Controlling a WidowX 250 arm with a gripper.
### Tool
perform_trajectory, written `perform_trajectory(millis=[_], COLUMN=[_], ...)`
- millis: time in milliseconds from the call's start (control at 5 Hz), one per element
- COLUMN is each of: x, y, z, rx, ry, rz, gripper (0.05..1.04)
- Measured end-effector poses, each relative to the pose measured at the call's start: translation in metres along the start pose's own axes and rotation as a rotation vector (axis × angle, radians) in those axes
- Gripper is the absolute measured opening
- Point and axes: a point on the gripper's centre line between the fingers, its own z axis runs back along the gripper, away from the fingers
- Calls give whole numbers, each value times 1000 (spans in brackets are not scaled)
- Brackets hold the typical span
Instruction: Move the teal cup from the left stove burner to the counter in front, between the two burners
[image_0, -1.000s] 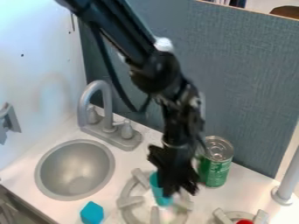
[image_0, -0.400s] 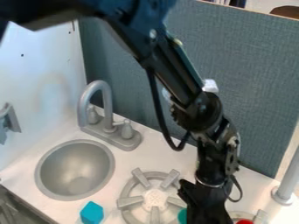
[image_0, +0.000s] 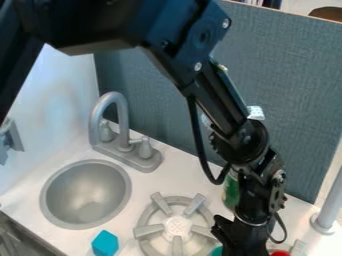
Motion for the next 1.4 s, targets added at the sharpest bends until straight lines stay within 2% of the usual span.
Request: perform_trajectory(millis=[200,400,600,1000,1200,1400], x=[-3,-8,-23,-33,-39,-48], y=[4,5,6,-2,5,27], z=[-1,-3,-10,32,58,78], rx=[26,27,33,-11,-24,58], ry=[23,42,74,-109,-198,-191], rz=[9,17,26,42,76,122], gripper=[101,126,328,924,1009,1004])
